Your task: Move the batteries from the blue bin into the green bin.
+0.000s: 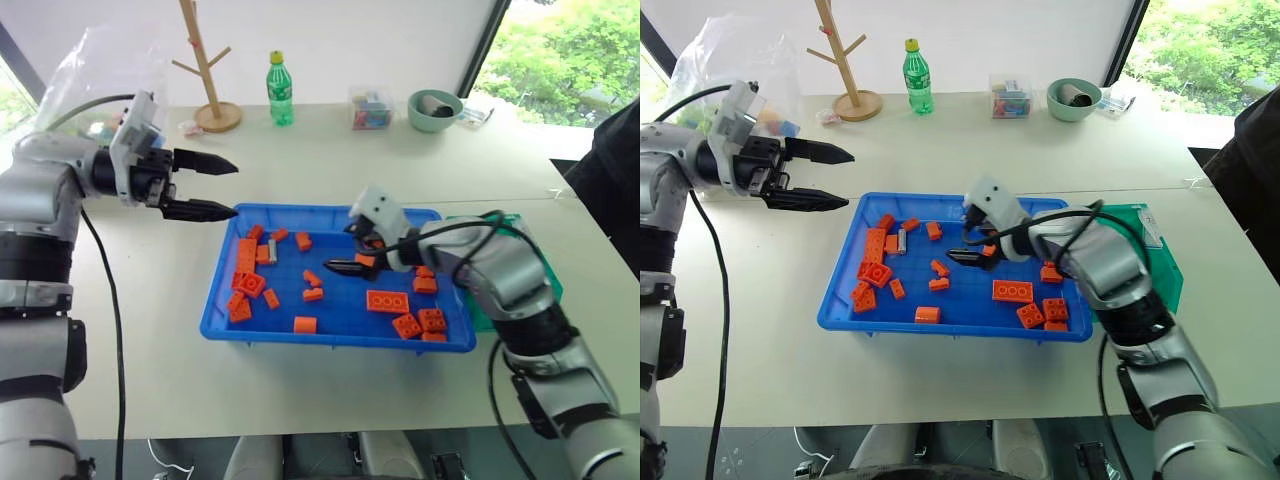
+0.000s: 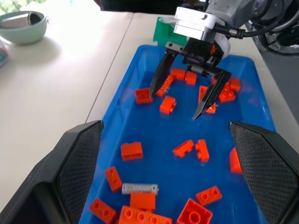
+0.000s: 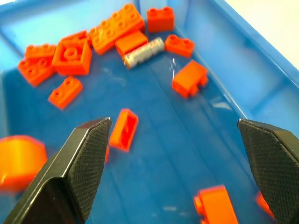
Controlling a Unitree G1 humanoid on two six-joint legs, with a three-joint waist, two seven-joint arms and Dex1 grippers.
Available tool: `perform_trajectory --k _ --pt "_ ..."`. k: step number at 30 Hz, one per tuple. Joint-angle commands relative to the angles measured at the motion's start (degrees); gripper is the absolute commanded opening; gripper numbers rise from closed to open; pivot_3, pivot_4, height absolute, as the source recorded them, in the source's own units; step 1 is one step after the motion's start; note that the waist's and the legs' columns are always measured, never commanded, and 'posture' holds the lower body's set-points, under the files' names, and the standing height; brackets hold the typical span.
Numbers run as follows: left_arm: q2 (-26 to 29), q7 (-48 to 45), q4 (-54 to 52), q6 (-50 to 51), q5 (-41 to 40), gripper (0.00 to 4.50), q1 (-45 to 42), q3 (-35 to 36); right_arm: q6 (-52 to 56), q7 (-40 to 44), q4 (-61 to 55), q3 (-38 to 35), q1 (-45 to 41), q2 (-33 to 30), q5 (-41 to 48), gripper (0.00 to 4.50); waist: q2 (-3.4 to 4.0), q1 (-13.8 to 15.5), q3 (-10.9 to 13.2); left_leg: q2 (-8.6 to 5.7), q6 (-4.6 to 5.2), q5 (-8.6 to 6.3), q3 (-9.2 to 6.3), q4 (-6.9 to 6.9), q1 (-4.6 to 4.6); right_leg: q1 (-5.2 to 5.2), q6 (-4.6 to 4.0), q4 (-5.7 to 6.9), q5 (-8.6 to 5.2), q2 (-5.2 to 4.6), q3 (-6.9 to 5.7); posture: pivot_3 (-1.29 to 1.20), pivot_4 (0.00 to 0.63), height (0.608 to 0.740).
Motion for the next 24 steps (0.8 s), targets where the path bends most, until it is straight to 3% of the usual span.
perform_trajectory --k 1,7,11,24 --pt "2.07 -0.2 2.61 -2.04 1.11 4.5 -0.74 1.05 -1.99 -4.07 5.19 3.17 -3.37 5.21 -4.04 4.44 0.0 -0.07 0.0 0.0 -0.01 0.01 0.0 -0.01 0.0 -0.01 0.0 0.02 0.0 0.01 0.0 0.0 0.15 0.736" --pt "5.19 -0.2 3.43 -2.21 -0.33 4.5 0.8 0.44 -2.65 -12.58 16.81 1.89 -8.0 16.25 -8.24 4.44 0.0 -0.12 0.0 -0.01 -0.1 0.06 0.0 -0.02 -0.02 -0.08 -0.01 0.04 0.01 -0.01 0.0 0.0 0.15 0.736" --pt "7.11 -0.2 1.92 -1.14 -2.25 4.5 1.7 -0.4 -3.51 -13.09 18.46 2.86 -8.79 20.03 -9.12 4.44 0.0 -0.08 0.0 -0.01 -0.13 0.08 -0.04 -0.06 -0.02 -0.11 -0.02 0.08 0.01 0.0 -0.01 0.0 0.15 0.736" --pt "6.36 -0.2 -0.9 -0.85 -2.88 4.5 2.97 0.43 -6.83 -8.2 19.63 8.71 -8.59 22.59 -11.73 4.44 0.0 -1.35 0.0 -0.02 -0.14 0.08 -0.05 -0.05 -0.02 -0.12 -0.02 0.15 0.01 -0.01 -0.02 0.0 0.15 0.736"
